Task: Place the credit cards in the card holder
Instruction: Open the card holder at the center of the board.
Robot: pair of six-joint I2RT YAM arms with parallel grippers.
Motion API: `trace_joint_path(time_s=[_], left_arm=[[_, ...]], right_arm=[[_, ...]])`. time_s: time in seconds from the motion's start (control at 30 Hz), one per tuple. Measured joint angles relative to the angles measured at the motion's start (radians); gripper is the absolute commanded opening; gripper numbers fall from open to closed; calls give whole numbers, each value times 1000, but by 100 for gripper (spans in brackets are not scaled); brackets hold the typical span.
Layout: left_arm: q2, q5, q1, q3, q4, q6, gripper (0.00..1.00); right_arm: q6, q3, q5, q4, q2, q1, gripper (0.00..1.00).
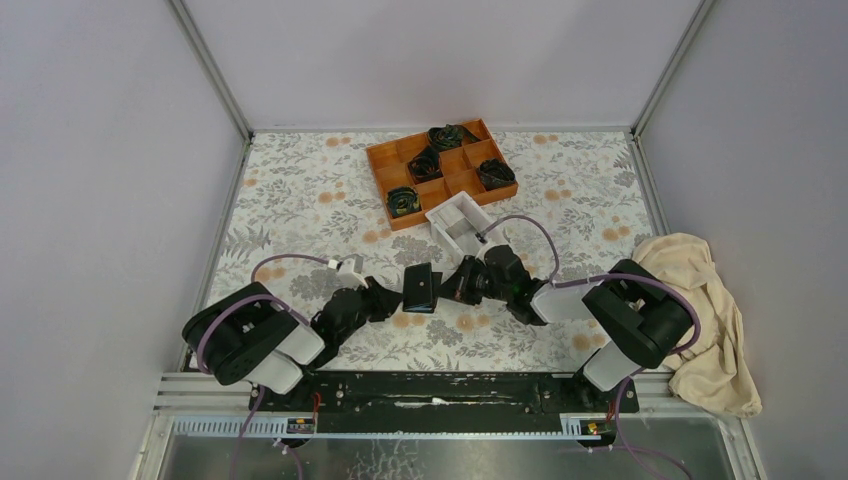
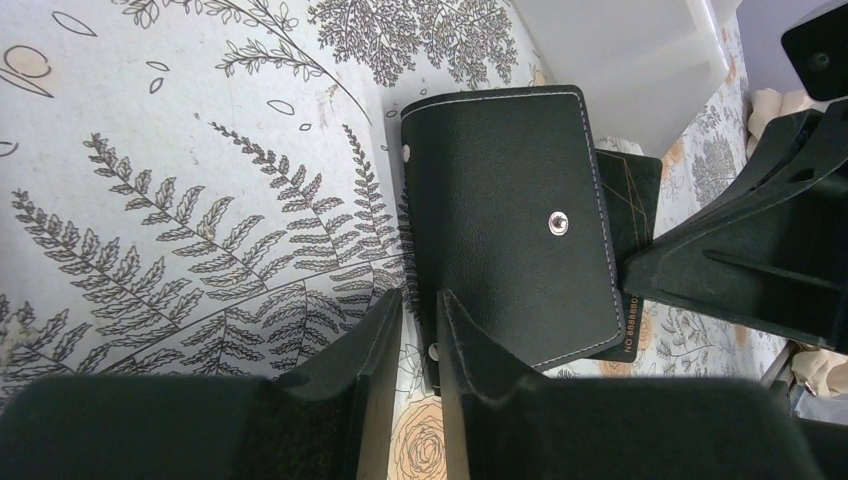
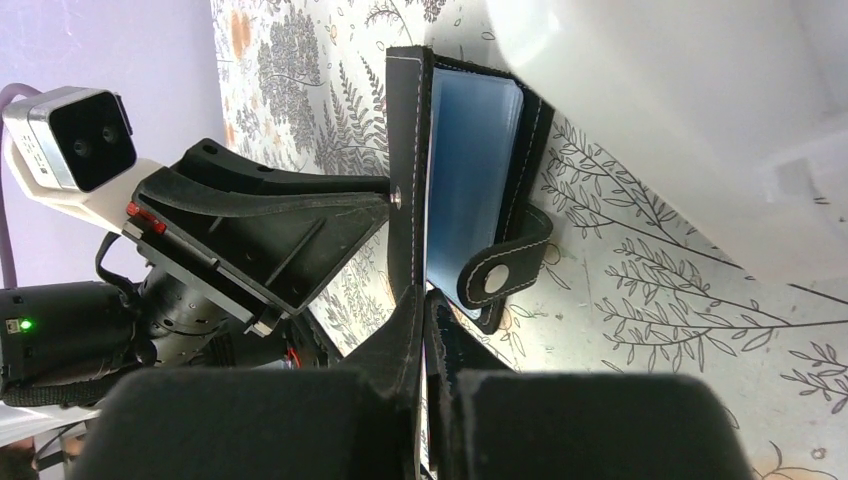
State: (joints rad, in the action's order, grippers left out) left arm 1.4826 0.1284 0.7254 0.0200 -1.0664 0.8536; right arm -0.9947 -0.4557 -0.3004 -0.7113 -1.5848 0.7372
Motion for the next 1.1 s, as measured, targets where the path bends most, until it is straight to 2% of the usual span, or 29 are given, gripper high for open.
trace_joint_path(time_s=[0.27,0.63,1.1], left_arm=[[85,-43,-2,13,-86,1,19],[301,-118,-2,31,-340,50,16],[323,-146,55,84,-330,51,21]], right_arm=[[39,-30,12,89,28,10,0],[96,-48,32,223,106,10,0],[147,-97,58,331,119,19,0]])
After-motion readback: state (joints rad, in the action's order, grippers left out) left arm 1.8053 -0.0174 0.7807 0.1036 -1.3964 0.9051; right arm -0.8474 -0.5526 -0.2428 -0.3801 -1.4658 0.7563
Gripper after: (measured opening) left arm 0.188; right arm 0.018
